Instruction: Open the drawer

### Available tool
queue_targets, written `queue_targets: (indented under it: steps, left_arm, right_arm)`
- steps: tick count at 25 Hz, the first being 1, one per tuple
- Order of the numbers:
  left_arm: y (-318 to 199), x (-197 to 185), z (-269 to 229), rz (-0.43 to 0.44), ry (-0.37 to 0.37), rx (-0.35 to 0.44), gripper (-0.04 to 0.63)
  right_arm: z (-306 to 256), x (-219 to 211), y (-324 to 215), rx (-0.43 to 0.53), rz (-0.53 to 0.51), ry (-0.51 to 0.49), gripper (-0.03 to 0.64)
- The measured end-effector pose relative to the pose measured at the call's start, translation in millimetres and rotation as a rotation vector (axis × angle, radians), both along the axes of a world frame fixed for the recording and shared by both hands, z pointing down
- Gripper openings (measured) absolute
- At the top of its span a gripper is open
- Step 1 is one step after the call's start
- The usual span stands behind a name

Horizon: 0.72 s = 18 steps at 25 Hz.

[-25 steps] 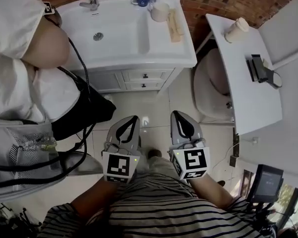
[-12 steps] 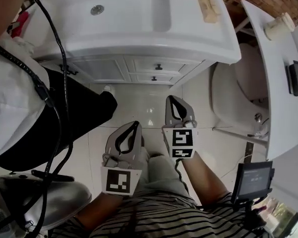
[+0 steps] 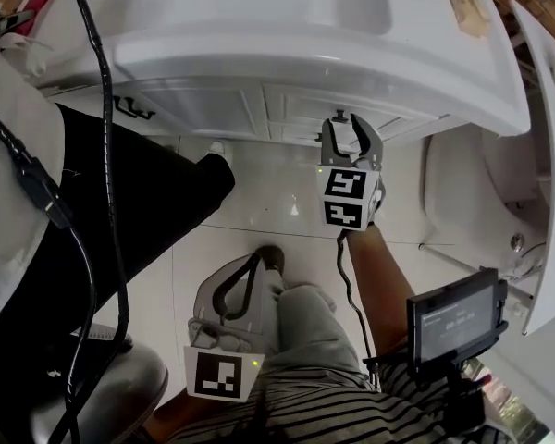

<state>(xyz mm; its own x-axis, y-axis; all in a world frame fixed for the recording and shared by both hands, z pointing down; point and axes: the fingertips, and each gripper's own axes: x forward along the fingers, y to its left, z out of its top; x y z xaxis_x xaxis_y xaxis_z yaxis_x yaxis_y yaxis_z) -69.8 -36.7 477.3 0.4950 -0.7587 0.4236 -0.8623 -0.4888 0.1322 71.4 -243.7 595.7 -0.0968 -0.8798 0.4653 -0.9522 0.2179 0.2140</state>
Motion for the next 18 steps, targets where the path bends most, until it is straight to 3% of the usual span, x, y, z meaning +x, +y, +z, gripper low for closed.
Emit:
queue_targets:
  steps: [11, 18]
  left_arm:
    - [16.4, -2.9, -4.0, -0.006, 0.039, -0.046, 0.014]
    - [16.0, -1.4, -7.8, -0.001, 0.047, -0.037, 0.014]
  right_arm:
    - [14.4, 4.0, -3.4, 0.028, 0.054, 0.135, 0.141]
    - [14.4, 5.5, -0.8, -0.006, 0.038, 0.114, 0.126]
